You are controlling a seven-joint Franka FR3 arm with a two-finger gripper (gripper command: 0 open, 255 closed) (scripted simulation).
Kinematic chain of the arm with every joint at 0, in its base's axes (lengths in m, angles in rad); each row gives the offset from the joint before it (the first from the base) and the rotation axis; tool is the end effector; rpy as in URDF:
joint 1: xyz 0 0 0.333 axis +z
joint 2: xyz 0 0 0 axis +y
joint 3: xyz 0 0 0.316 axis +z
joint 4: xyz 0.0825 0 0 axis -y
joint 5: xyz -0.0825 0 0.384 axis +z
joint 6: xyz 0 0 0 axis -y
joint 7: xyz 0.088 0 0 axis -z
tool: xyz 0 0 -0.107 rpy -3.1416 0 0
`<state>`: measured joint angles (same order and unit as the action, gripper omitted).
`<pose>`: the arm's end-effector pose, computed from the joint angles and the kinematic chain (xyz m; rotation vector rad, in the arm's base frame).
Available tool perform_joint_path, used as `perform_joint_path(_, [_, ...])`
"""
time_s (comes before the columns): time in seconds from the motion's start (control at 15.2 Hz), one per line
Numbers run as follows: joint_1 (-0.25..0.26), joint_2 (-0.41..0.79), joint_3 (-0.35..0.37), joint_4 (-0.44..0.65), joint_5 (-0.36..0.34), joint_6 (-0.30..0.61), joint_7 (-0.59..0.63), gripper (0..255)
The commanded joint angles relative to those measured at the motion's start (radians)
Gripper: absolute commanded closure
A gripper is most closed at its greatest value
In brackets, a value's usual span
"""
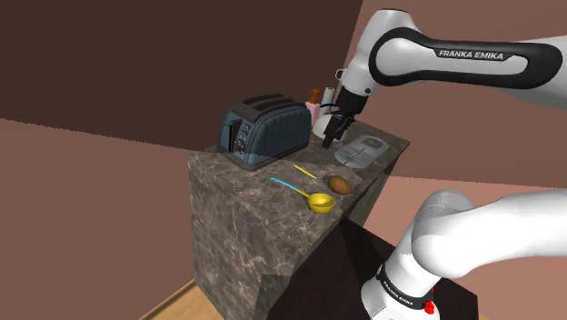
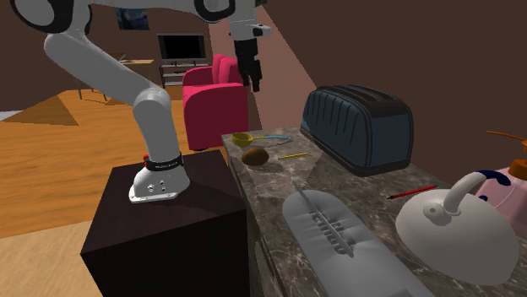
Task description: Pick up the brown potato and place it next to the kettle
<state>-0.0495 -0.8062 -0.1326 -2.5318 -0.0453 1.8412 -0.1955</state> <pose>0.3154 -0.0682 0.5349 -3.1031 -0.0904 -0.1842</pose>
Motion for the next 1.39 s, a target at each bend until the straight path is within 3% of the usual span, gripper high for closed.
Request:
perform_joint_path(0.0, [-0.017,0.009,-0.041,-0.044,-0.018,0.050,-0.036,0])
perform_joint_path(0.46, [-0.076,0.084,-0.184,-0.160,-0.074,0.226,-0.156,0])
perform_joint_path(0.92, [-0.108,0.252,-0.349,-0.214,-0.104,0.428,-0.297,0])
perform_joint_path(1.32, [-0.090,0.323,-0.380,-0.247,-0.092,0.531,-0.318,0])
